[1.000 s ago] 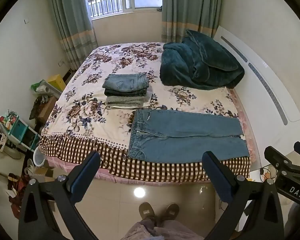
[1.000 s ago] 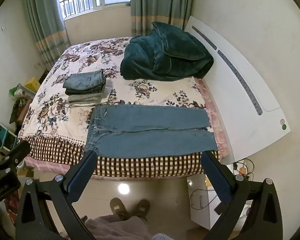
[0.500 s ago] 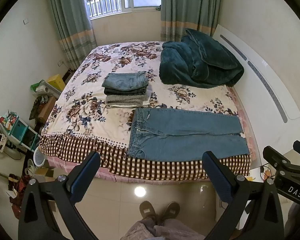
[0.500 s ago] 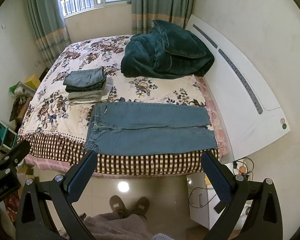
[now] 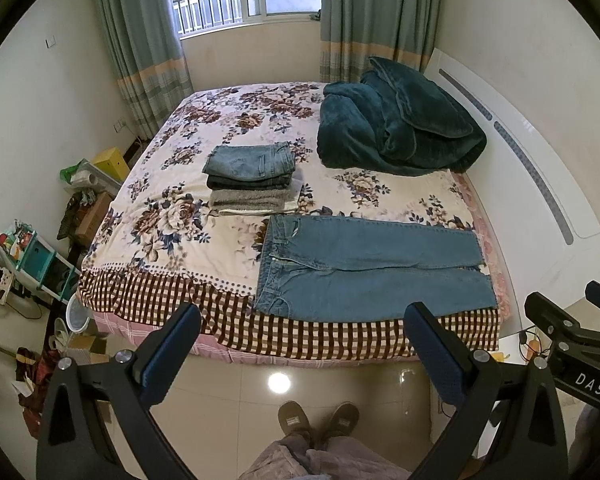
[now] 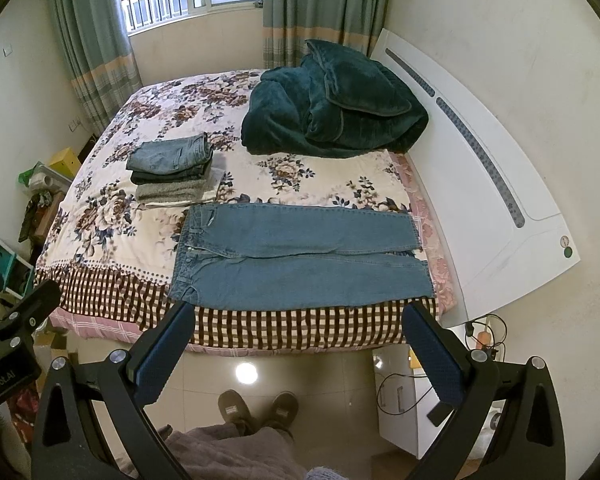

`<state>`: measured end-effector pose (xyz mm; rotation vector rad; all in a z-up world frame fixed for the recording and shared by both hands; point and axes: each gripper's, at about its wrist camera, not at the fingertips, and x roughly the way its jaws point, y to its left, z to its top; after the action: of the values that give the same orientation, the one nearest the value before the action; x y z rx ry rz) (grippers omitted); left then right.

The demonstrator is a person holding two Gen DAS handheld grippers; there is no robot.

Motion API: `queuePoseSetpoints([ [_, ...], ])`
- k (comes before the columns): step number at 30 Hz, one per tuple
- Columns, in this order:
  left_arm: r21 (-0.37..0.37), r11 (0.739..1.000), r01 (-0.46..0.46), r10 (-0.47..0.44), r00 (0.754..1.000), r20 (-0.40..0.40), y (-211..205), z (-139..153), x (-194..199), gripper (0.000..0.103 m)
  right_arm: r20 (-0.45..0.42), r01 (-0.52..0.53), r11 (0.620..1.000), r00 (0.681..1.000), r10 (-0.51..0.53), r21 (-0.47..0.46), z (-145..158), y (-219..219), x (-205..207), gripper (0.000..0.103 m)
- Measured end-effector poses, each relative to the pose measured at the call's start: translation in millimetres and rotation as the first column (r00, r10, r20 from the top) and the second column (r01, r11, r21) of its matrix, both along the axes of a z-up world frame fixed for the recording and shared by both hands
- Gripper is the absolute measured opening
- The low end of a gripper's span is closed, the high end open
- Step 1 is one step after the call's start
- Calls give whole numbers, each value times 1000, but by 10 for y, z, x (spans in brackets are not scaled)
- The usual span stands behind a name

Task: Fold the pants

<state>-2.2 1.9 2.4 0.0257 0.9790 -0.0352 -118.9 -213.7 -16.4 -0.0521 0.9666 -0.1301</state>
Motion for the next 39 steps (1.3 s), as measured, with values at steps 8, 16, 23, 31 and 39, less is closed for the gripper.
queuePoseSetpoints([
  [8,3,1000,-1,1,1000,3,-8,1,-32,103,3,2,1000,1000,-2,3,30,-24,24,103],
  [16,7,1000,1,-1,1000,9,-160,10,25,103,6,2,1000,1000,-2,7,89,-45,46,103],
  [23,7,1000,3,-3,1000,10,-151,29,54,103,8,1,1000,1000,-2,7,114,-51,63,103],
  [31,7,1000,9,-9,1000,7,-199,80,128,103,7,3,1000,1000,-4,8,148,-70,90,103],
  [39,6,1000,10,-10,1000,5,-208,72,192,103,8,3,1000,1000,-3,10,130,-93,96,103],
])
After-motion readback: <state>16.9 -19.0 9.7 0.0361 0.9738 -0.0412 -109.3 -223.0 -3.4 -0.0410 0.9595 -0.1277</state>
